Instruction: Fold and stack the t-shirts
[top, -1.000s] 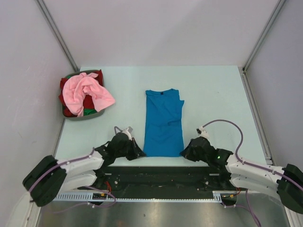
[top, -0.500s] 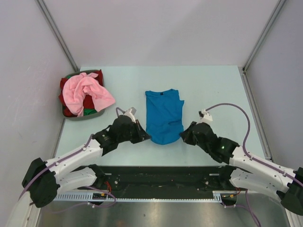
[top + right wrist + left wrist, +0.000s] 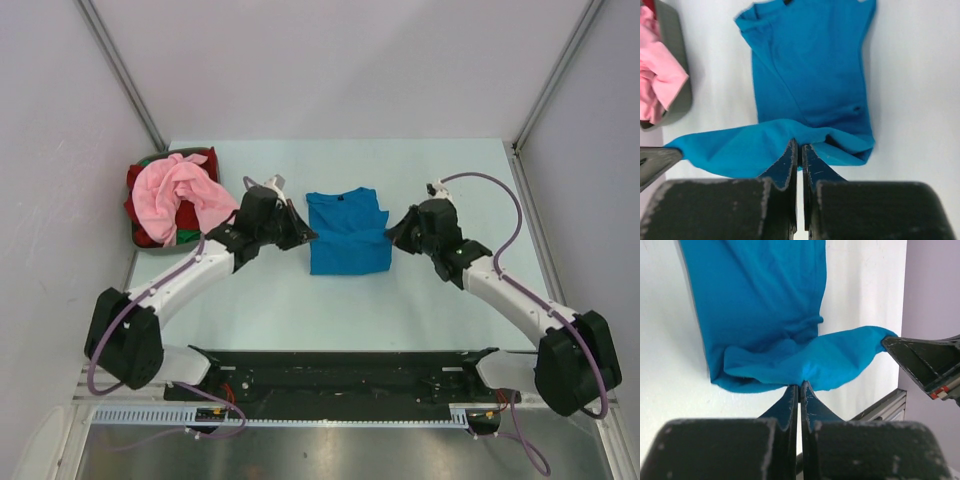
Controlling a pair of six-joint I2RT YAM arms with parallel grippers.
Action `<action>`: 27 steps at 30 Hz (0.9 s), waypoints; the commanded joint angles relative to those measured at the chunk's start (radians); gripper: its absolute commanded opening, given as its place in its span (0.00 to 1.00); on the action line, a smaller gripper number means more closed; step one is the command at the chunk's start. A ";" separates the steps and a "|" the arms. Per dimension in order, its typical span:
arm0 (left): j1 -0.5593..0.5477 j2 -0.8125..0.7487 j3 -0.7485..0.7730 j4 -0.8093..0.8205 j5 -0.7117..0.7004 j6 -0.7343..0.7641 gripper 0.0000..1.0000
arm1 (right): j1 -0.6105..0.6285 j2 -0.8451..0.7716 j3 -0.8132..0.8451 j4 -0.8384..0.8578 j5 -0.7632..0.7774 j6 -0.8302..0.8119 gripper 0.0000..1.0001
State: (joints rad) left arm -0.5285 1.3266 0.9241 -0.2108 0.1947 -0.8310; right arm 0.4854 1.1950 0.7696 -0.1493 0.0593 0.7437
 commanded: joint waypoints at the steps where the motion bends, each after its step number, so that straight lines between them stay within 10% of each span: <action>1: 0.047 0.091 0.111 0.024 0.063 0.050 0.00 | -0.059 0.098 0.131 0.119 -0.121 -0.053 0.00; 27: 0.243 0.634 0.553 0.067 0.160 0.039 0.00 | -0.251 0.728 0.574 0.243 -0.337 -0.020 0.00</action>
State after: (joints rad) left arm -0.3084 1.9163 1.3537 -0.1490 0.3321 -0.8040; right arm 0.2523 1.8694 1.2320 0.0414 -0.2459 0.7151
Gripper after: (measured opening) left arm 0.009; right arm 0.021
